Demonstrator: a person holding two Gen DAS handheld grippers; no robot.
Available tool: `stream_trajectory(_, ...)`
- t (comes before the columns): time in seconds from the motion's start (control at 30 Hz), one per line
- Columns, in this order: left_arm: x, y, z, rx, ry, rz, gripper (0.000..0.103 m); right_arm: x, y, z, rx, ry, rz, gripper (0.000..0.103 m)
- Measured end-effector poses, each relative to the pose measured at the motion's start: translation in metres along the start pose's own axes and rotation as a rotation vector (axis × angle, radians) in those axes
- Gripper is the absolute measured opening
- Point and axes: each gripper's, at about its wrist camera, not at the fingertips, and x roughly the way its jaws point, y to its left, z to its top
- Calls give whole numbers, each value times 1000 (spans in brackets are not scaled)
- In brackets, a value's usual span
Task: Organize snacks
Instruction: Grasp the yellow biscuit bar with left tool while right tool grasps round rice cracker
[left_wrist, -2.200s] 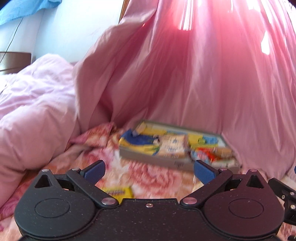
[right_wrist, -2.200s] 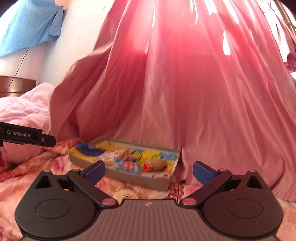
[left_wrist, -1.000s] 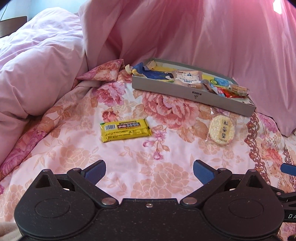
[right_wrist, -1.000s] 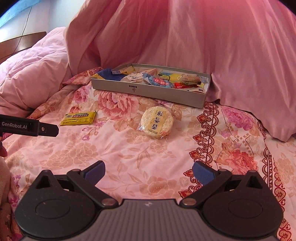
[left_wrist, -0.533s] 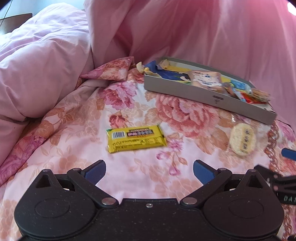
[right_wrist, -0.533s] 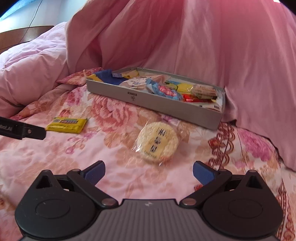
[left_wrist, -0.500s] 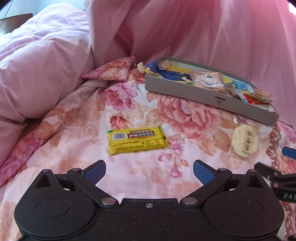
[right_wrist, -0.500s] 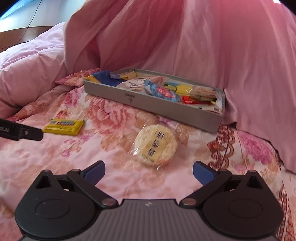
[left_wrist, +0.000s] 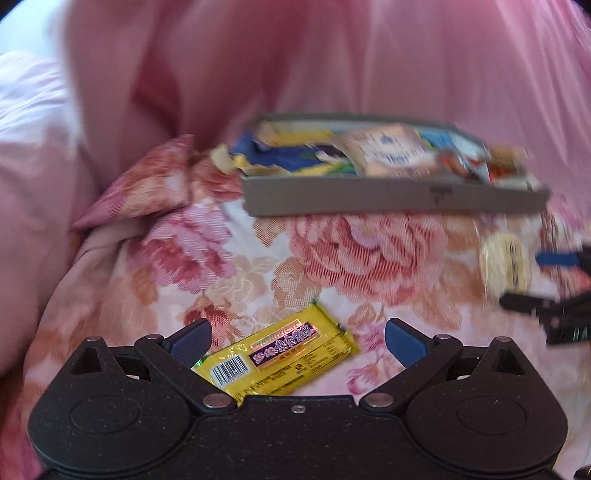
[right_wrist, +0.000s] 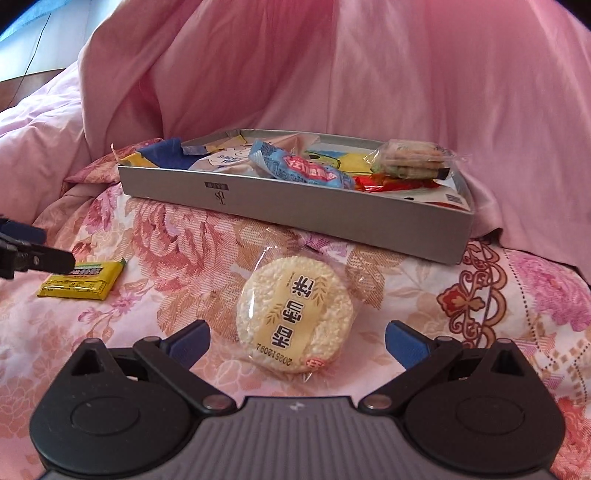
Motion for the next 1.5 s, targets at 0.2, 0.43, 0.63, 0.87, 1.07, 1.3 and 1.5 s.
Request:
stream_trajectory(0.2,21,6,-1,159,76,-46,100,11,5,5,-11,21,8,103)
stream_trajectory(0.43,47,9,0,176,228,-111,96,26,8,7,-13,46,17,103)
stream_trajectory(0.63,46,10,-2,56,273,-155,94,28,7,9,-5,40,37,94)
stream_trajectory(0.87,31,-23,-5,7,305,-111,86,25,8,12,-15,72,95,82)
stream_trajectory(1.07,26,-47,-6,-118,296,-43,85,23,13,11,-45,166,181,79)
stream_trajectory(1.3,25,-60,-7,-132,291,25,84,3,20,7,-142,210,210,82)
stream_trajectory(1.5,34,-44,-3,-129,297,76,84,0,33,1,-237,176,182,95)
